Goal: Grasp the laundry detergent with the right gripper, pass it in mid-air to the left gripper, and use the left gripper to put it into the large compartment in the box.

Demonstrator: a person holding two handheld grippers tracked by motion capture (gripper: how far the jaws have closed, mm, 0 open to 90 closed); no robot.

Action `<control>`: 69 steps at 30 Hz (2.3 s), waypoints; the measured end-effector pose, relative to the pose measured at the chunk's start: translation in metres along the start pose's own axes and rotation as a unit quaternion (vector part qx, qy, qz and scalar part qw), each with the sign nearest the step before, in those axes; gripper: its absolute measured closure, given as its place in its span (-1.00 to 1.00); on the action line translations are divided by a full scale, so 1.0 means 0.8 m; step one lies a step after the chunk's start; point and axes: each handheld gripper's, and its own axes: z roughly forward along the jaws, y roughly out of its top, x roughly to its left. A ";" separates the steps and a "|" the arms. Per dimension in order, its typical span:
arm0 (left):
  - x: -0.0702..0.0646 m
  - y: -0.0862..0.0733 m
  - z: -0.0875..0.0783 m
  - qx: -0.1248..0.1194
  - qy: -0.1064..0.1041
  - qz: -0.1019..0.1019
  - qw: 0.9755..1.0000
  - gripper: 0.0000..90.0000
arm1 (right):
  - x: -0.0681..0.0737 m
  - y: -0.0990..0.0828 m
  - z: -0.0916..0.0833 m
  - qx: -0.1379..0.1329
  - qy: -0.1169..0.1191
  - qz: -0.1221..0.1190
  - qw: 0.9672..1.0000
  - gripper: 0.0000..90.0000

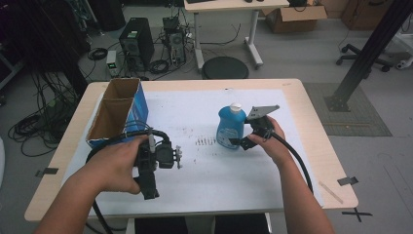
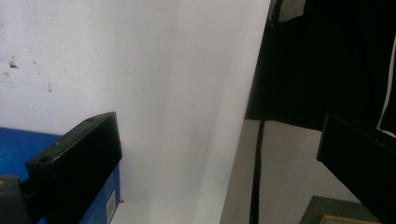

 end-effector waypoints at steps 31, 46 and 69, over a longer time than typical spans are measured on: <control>0.001 0.003 0.005 -0.006 -0.001 0.003 1.000 -0.99 | 0.003 -0.014 0.019 -0.072 -0.007 0.026 0.997 -0.73; 0.002 0.001 0.005 -0.005 0.001 0.000 1.000 -0.99 | 0.004 -0.014 0.021 -0.078 -0.007 0.024 0.997 -0.56; 0.003 0.001 0.005 -0.005 0.002 0.000 1.000 -0.99 | 0.005 -0.014 0.023 -0.081 0.001 0.018 0.997 -0.20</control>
